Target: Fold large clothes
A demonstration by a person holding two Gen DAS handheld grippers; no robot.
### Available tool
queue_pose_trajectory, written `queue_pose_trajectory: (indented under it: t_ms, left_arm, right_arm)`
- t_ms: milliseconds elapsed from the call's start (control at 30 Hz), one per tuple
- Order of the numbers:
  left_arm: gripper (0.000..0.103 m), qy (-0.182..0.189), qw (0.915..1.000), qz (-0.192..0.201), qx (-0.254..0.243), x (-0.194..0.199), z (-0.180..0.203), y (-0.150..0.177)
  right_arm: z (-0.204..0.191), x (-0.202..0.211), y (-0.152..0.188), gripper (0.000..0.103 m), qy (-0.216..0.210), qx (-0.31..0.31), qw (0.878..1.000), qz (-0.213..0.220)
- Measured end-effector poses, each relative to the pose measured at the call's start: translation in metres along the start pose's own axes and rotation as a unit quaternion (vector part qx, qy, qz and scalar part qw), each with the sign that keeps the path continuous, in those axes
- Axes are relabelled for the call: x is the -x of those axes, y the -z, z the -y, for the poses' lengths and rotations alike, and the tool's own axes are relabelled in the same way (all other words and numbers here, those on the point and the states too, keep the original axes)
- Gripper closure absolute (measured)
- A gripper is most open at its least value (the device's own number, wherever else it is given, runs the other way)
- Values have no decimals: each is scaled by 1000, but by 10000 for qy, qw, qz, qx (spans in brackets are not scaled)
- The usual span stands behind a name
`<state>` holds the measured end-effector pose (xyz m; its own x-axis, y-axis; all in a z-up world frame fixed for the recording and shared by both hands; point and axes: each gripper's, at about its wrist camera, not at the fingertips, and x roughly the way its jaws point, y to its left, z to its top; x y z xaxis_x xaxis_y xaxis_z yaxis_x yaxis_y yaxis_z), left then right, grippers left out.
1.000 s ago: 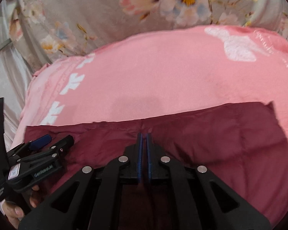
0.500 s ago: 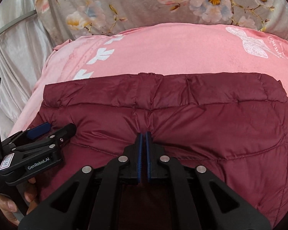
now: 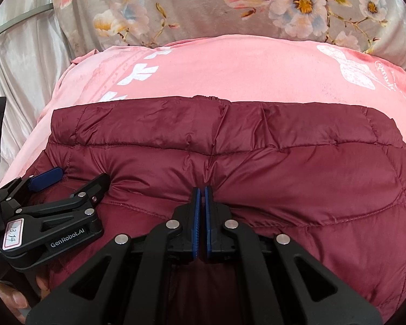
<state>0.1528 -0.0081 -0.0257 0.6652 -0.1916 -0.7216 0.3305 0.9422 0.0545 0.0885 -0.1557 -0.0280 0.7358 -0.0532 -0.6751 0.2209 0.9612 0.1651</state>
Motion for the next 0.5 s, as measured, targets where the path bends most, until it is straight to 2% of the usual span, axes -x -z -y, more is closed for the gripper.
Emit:
queue_pose_trajectory:
  t_ms: [233,333,400,433,500]
  left_arm:
    - [14,-107,9999,-10,-86,-1,2,1]
    - [14,-41,10000,-48,-64,6,-3,0]
    - [16,62,9999,-93,-25,17,-11,-2]
    - [16,105,9999,-49,91,27,-19,-4]
    - [17,102,9995,14,300,37,-30,-9]
  right_arm:
    - [8,0,-2,101,-237,-192,9995,1]
    - [26,19,-5,101,-402,-490,9980,26]
    - [52,53,-9,98,-47,-663,9970,397]
    - [64,63,-11,87,144,-721,9961,486]
    - [92,75,-14,75,576,-833,9935,522]
